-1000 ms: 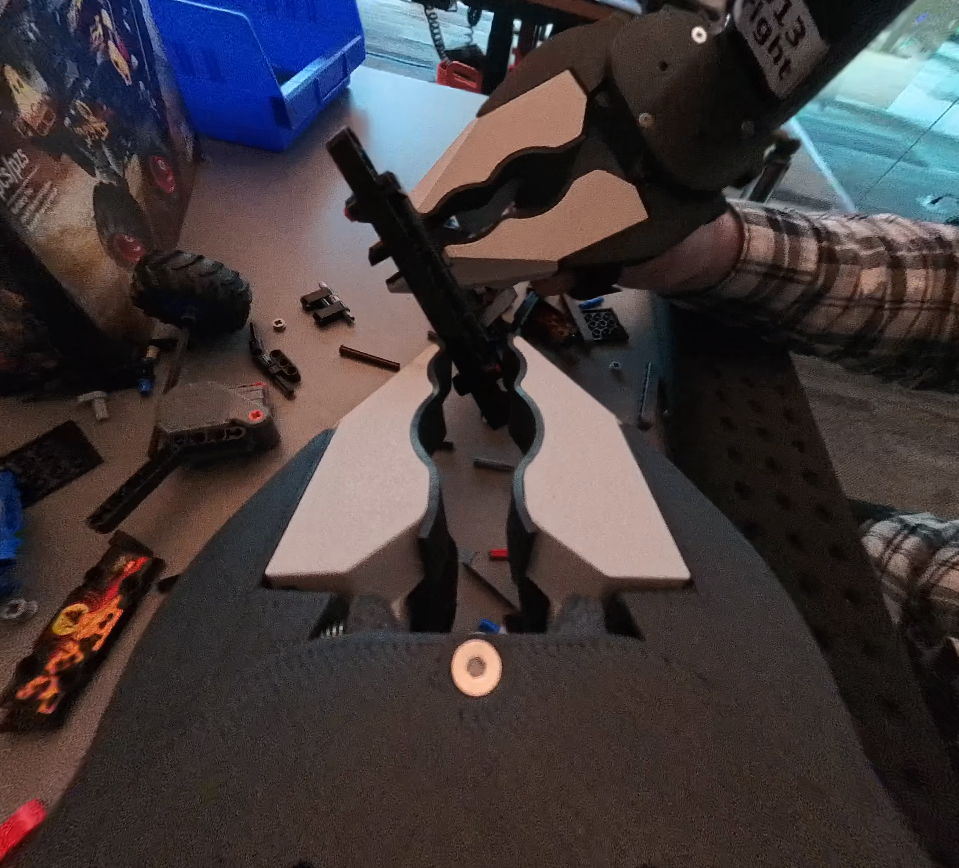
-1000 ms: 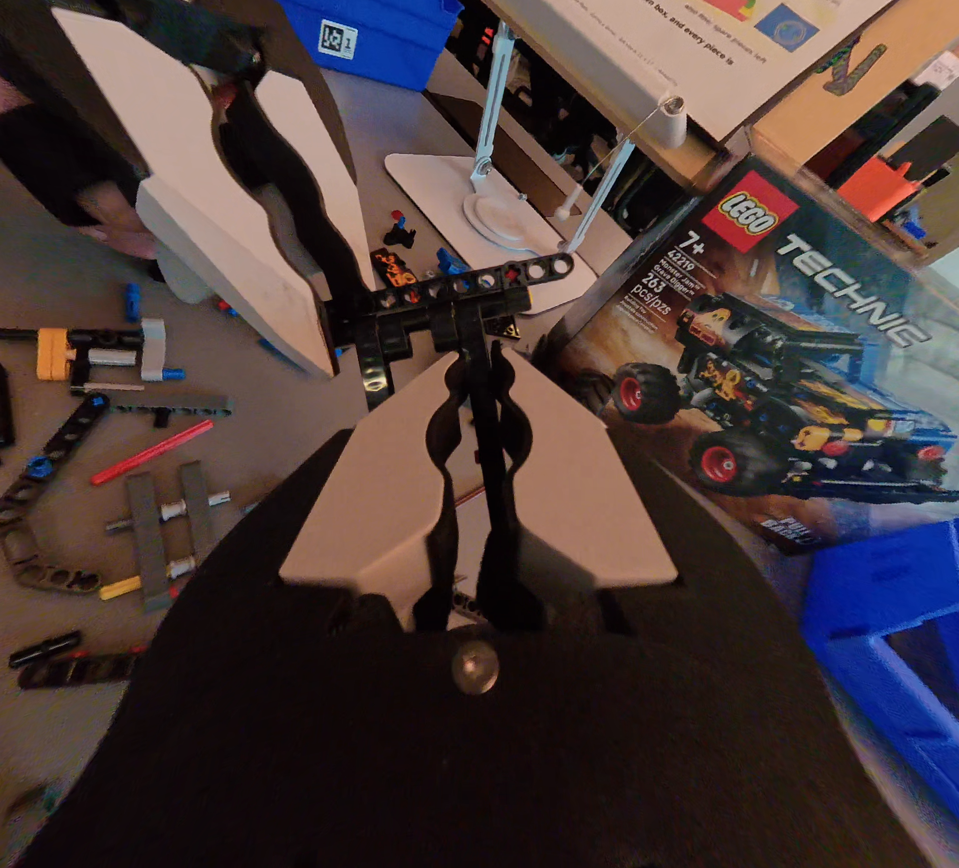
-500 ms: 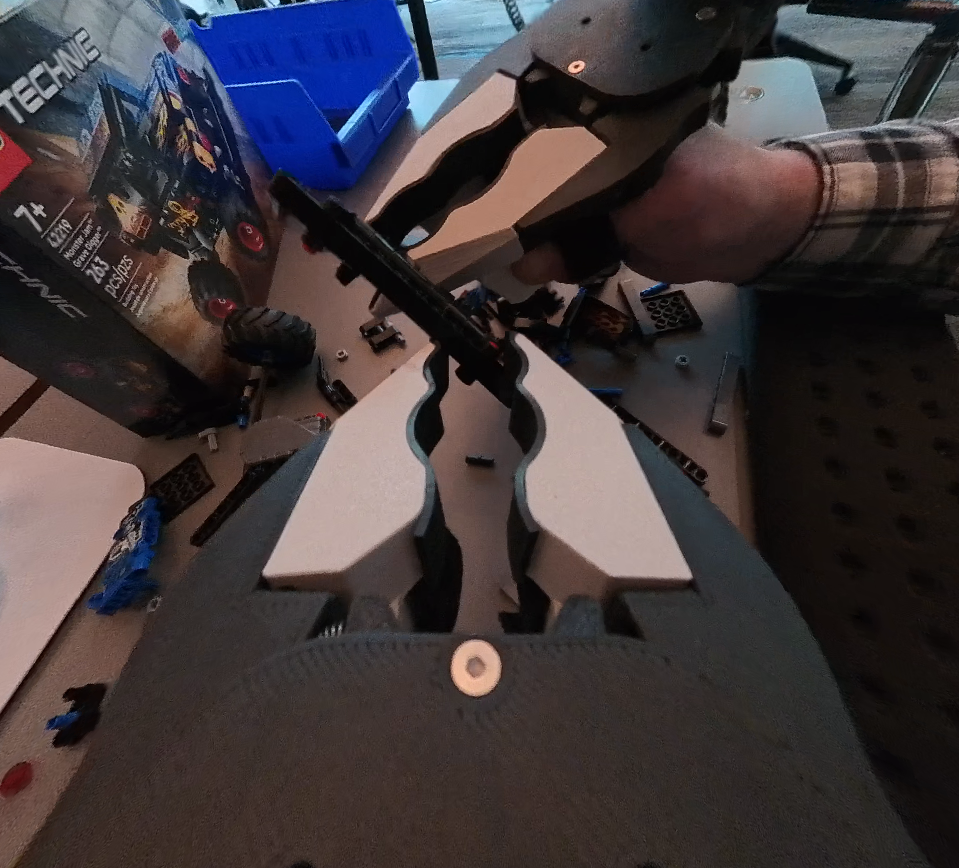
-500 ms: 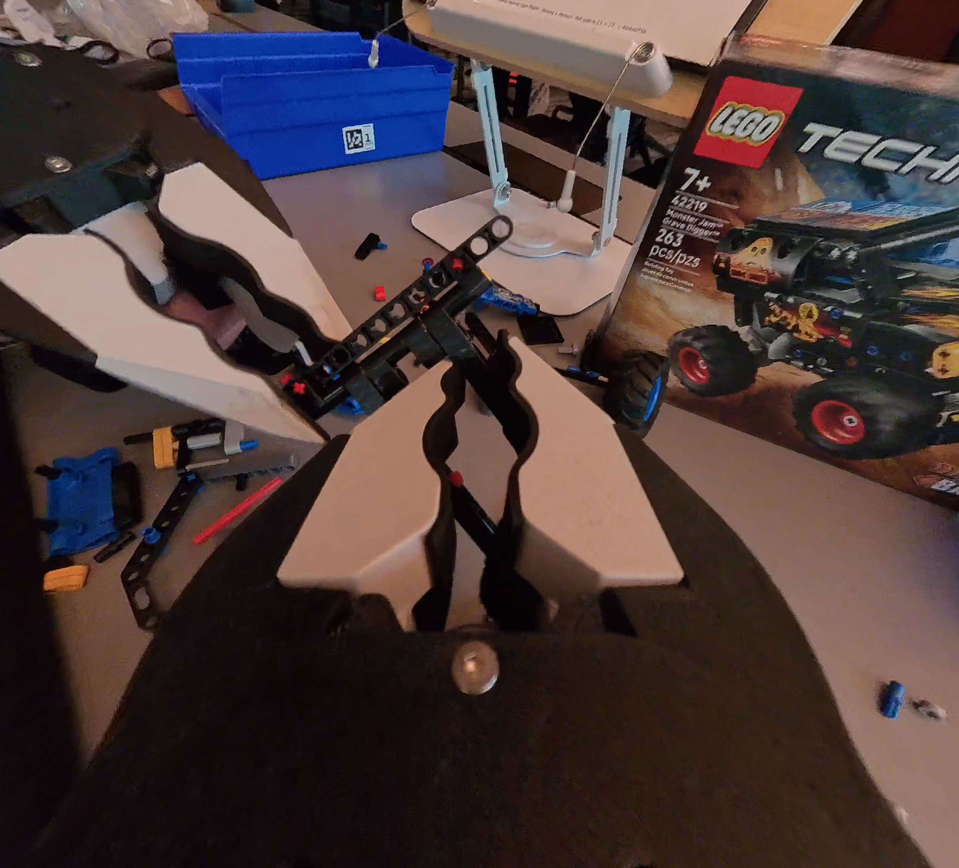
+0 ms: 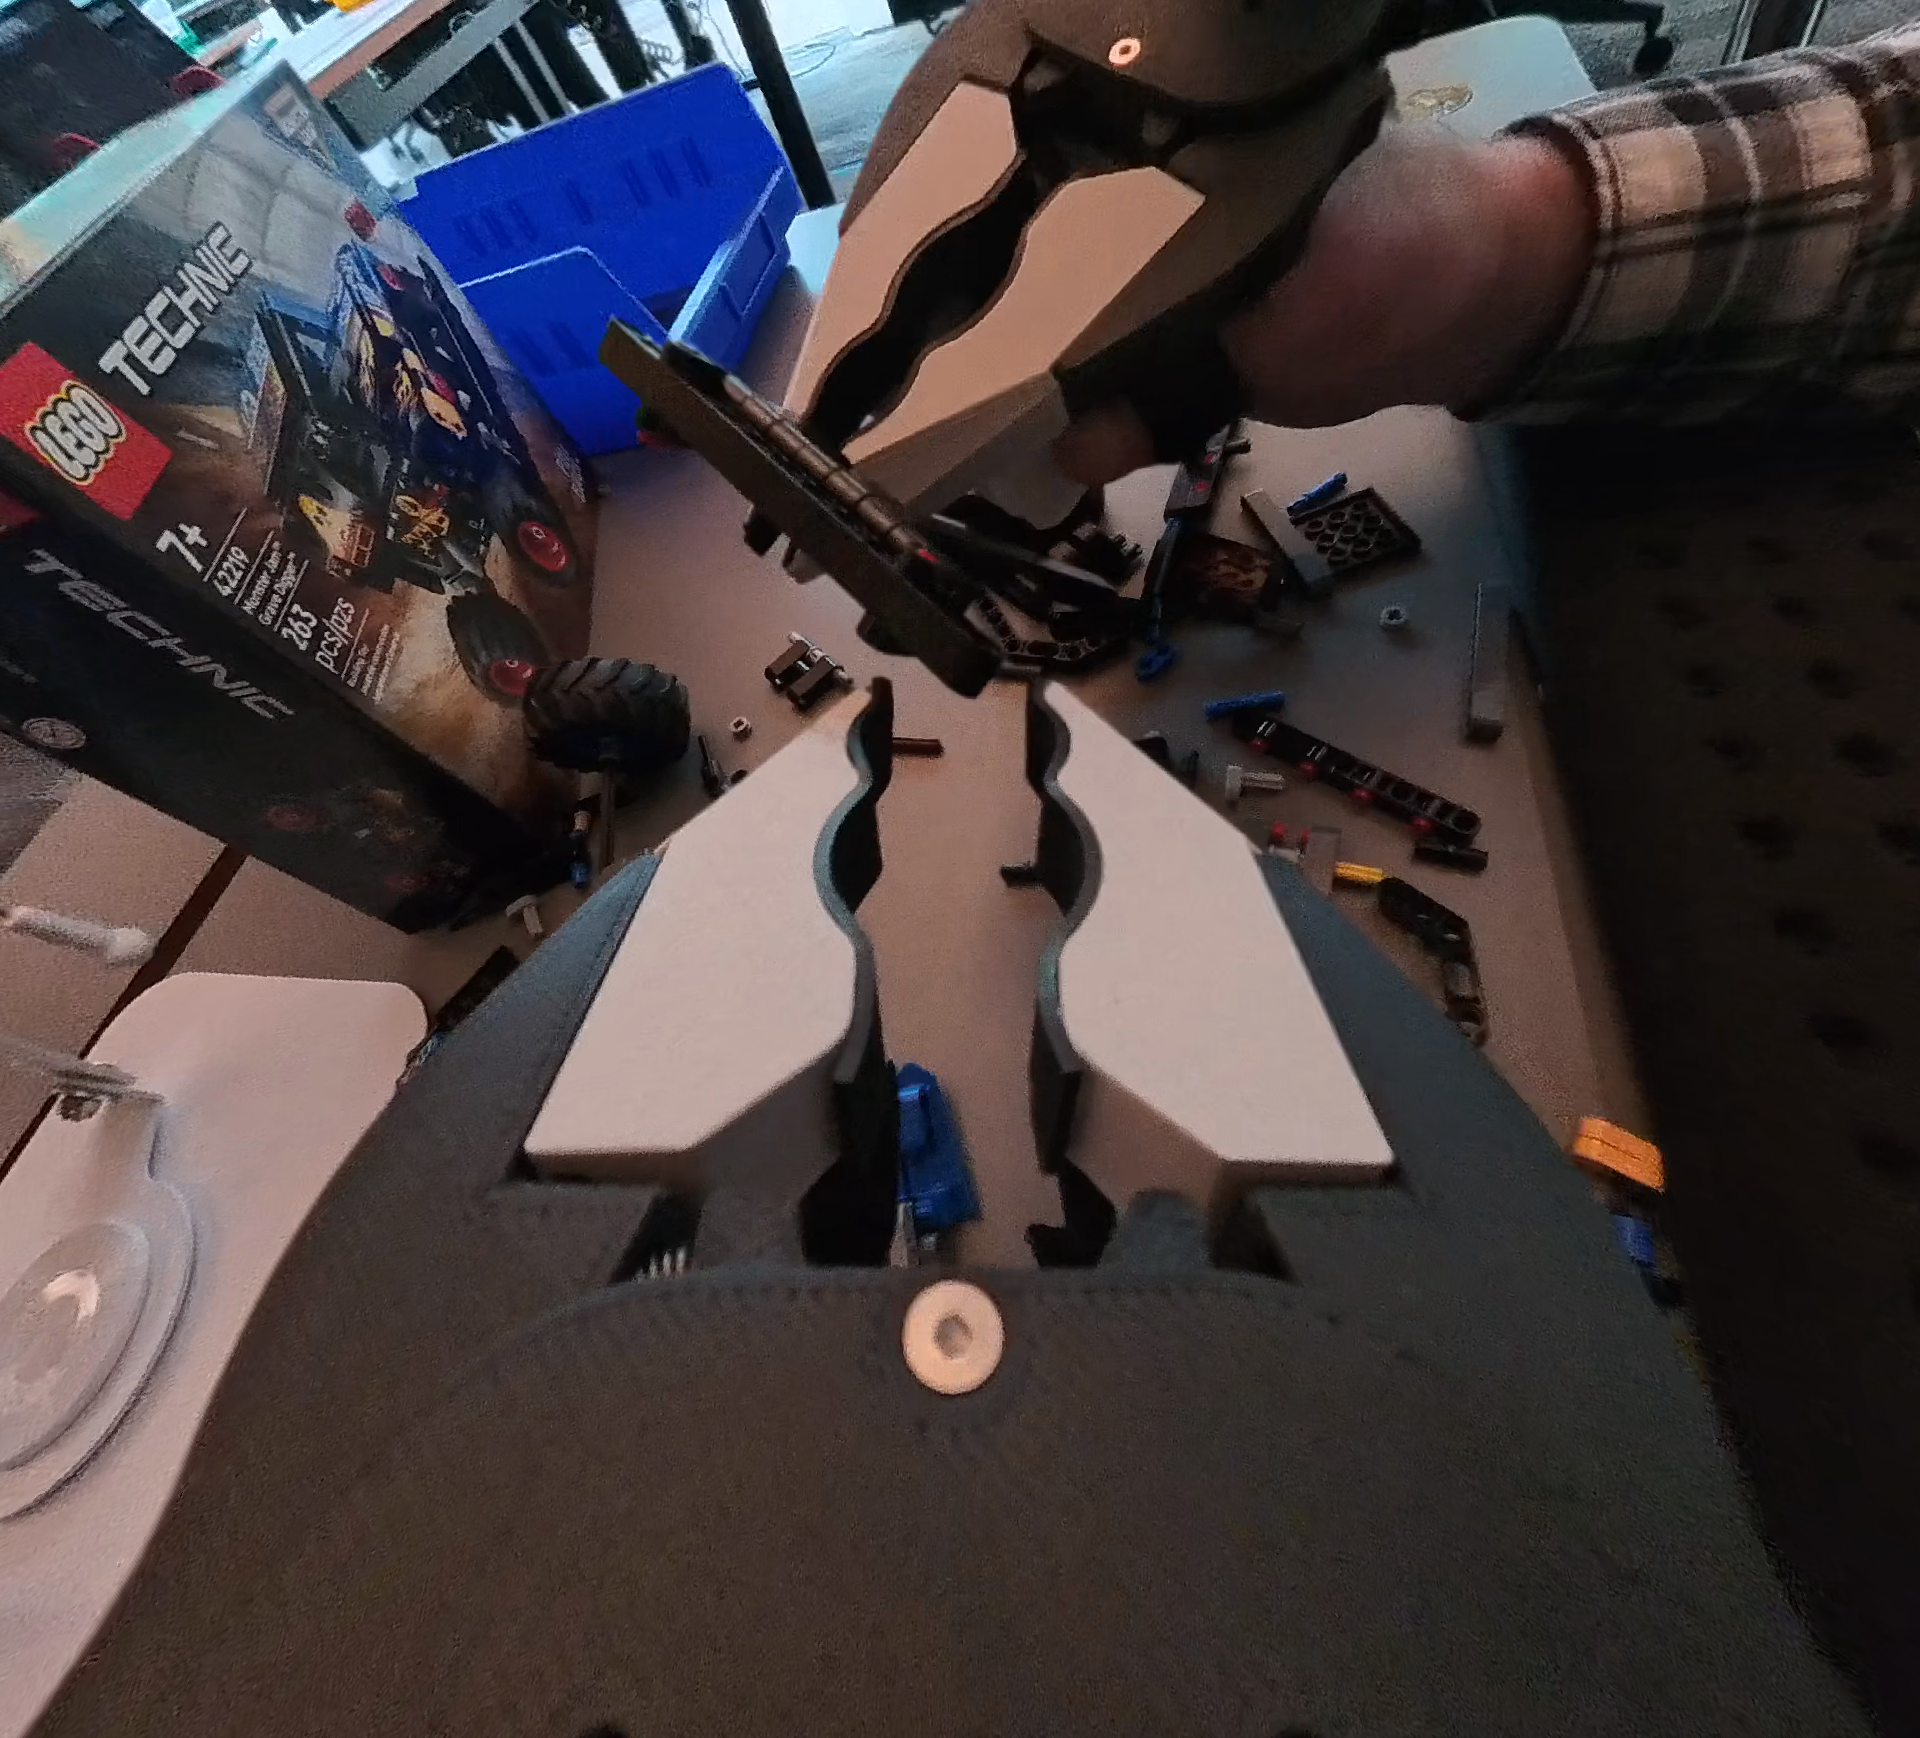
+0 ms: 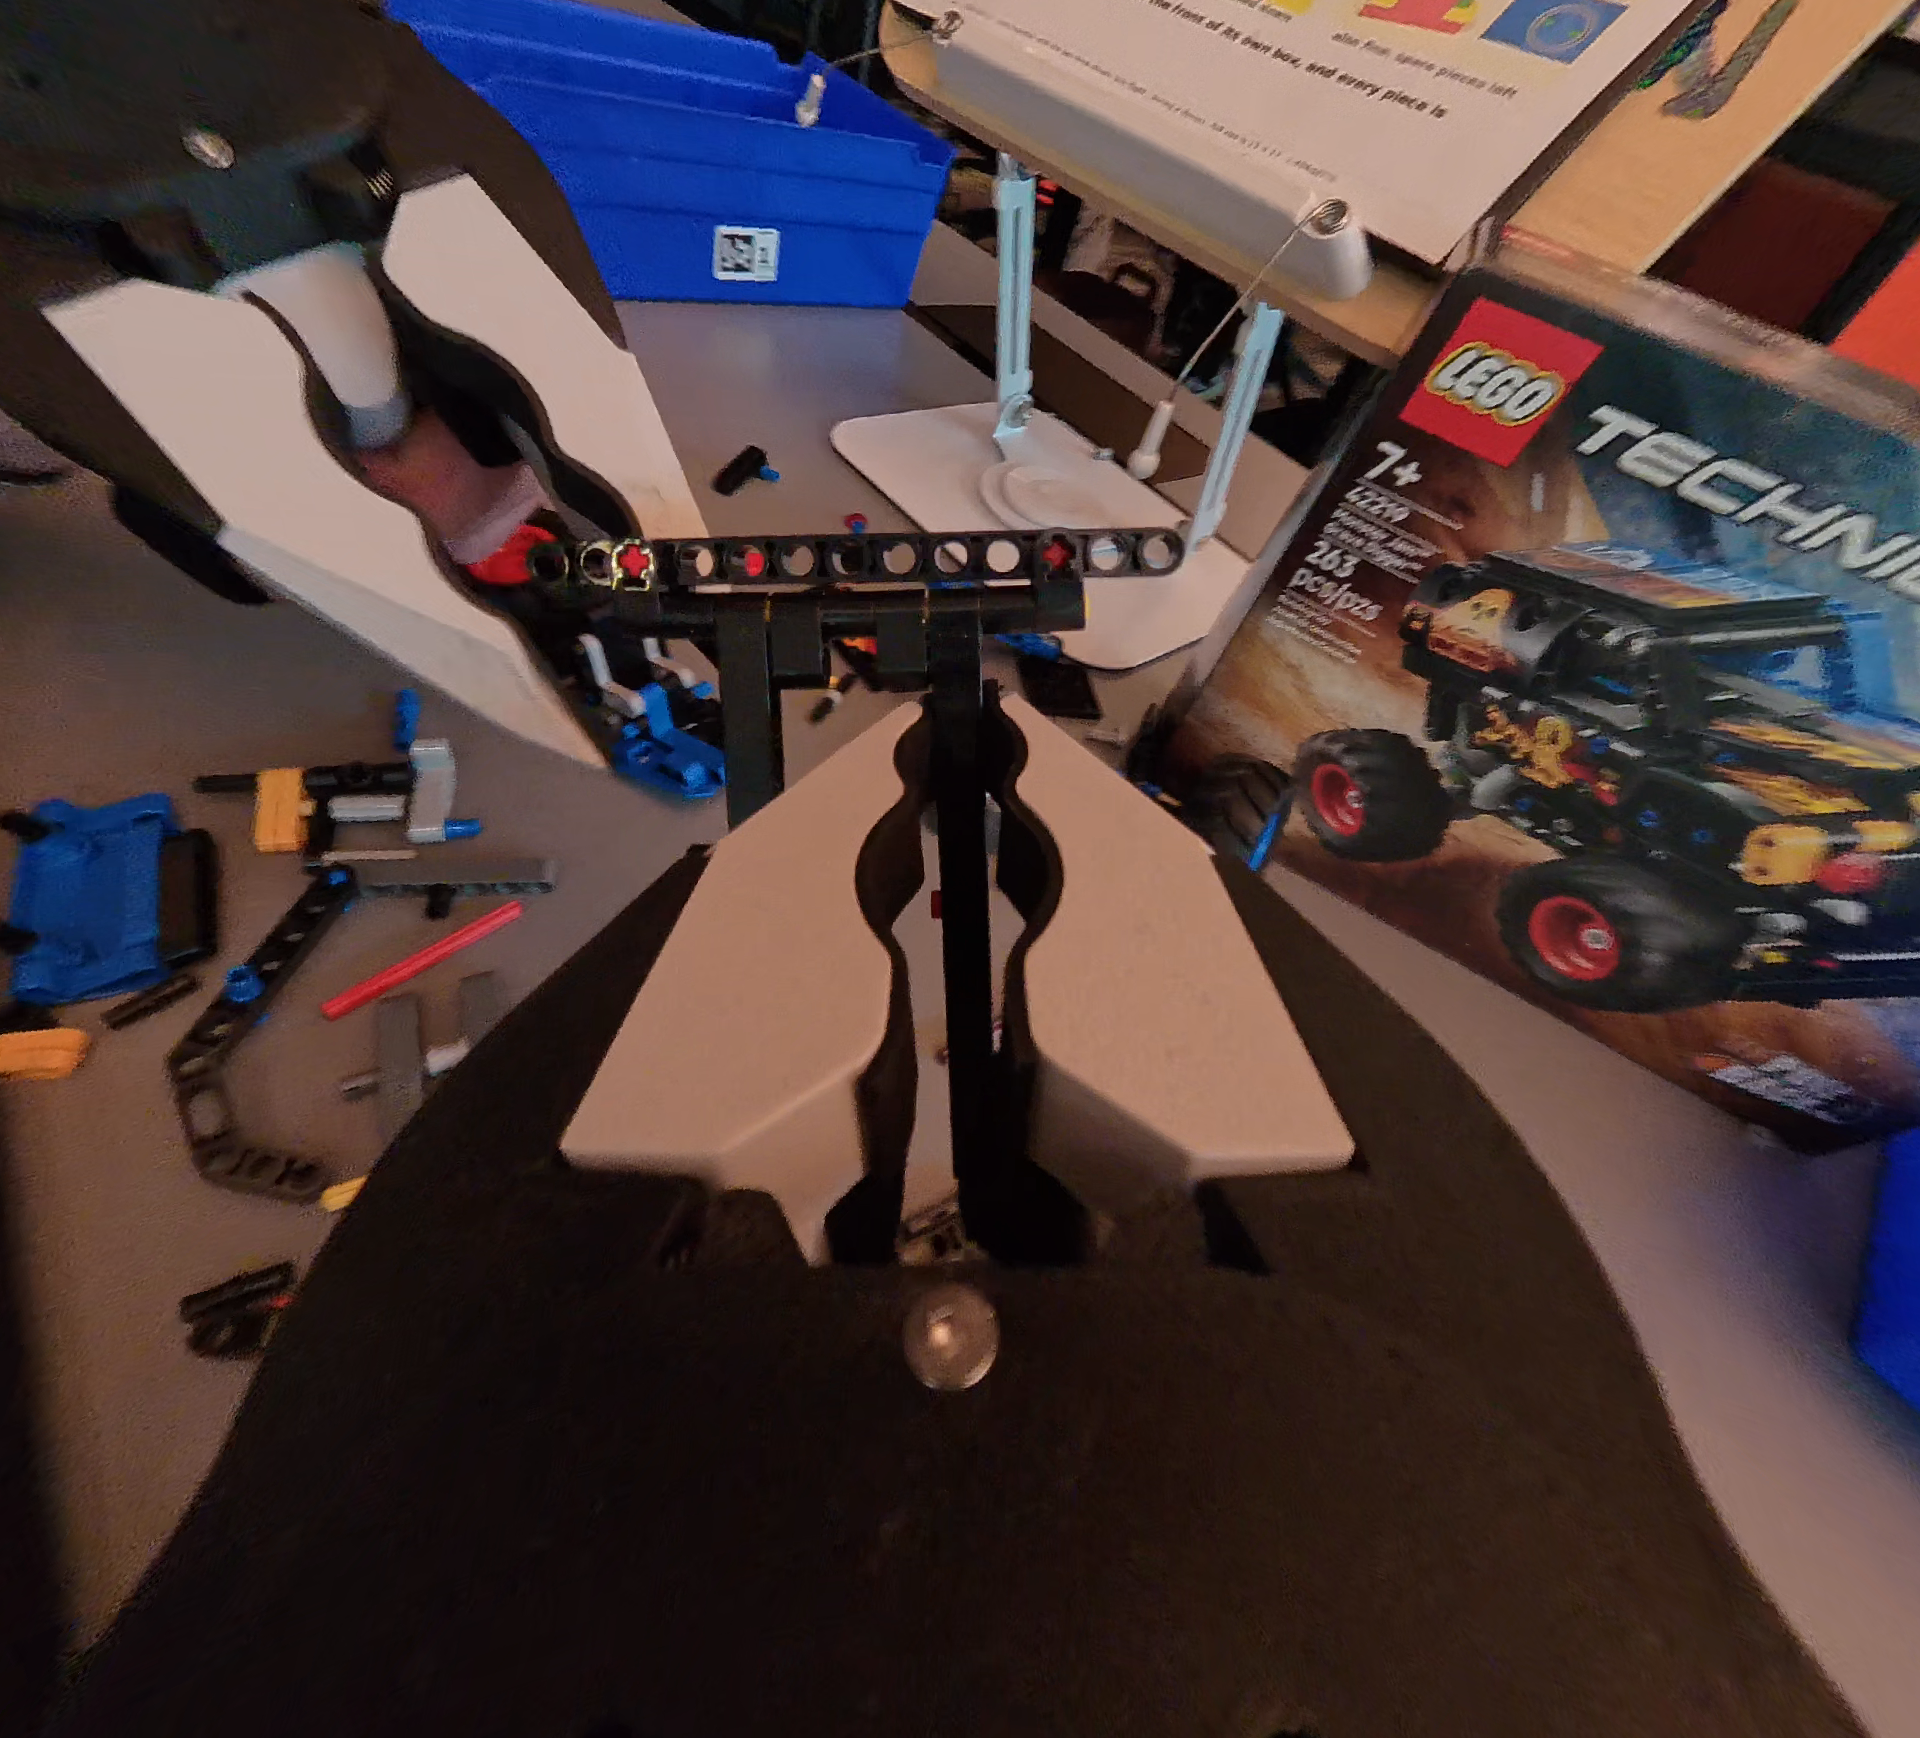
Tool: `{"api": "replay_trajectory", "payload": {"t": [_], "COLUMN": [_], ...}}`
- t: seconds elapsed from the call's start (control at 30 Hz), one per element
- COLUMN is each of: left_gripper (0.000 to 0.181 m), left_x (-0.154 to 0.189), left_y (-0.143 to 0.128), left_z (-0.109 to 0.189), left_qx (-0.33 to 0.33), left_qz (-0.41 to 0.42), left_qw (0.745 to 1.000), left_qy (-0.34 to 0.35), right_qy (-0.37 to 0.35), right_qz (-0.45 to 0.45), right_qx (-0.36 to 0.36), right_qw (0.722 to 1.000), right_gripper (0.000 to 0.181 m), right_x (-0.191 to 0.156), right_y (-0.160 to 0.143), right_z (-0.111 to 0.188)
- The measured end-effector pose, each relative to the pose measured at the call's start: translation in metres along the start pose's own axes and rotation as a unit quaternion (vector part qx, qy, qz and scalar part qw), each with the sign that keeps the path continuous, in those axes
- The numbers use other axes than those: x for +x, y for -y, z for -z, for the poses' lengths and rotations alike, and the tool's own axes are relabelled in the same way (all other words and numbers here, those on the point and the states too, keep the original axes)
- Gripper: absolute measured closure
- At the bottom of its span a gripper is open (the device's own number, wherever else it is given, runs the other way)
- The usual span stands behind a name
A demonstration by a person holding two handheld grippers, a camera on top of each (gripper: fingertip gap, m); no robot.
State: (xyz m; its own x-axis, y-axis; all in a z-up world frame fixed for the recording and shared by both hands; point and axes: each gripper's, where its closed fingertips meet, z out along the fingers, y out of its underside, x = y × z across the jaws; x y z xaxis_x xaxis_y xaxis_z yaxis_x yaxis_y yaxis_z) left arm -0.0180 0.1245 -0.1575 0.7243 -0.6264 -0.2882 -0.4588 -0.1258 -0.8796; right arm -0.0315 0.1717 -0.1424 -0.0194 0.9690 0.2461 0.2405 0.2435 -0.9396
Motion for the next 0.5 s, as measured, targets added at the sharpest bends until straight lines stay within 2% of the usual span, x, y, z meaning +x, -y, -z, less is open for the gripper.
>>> {"api": "replay_trajectory", "payload": {"t": [0.07,0.17,0.27,0.33,0.5], "left_gripper": [0.169,0.163,0.156,0.155,0.163], "left_x": [0.000,0.000,0.000,0.002,-0.002], "left_y": [0.001,-0.005,-0.002,0.004,-0.001], "left_z": [-0.003,-0.004,0.000,0.001,-0.003], "left_qx": [0.009,0.003,0.011,0.028,0.022], "left_qz": [0.016,0.026,0.035,0.055,0.107], "left_qw": [1.000,1.000,0.999,0.998,0.993], "left_qy": [-0.002,-0.014,-0.019,-0.035,-0.040], "right_qy": [0.021,-0.001,-0.008,-0.025,-0.048], "right_qz": [-0.013,0.034,0.033,0.041,0.063], "right_qx": [-0.022,-0.031,-0.041,-0.046,-0.065], "right_qw": [0.999,0.999,0.999,0.998,0.995], "right_gripper": [0.176,0.176,0.176,0.176,0.176], "right_x": [-0.005,-0.005,-0.003,0.003,0.007], "right_y": [-0.010,-0.009,-0.013,-0.015,-0.019], "right_z": [-0.004,-0.004,-0.005,-0.003,-0.004]}}
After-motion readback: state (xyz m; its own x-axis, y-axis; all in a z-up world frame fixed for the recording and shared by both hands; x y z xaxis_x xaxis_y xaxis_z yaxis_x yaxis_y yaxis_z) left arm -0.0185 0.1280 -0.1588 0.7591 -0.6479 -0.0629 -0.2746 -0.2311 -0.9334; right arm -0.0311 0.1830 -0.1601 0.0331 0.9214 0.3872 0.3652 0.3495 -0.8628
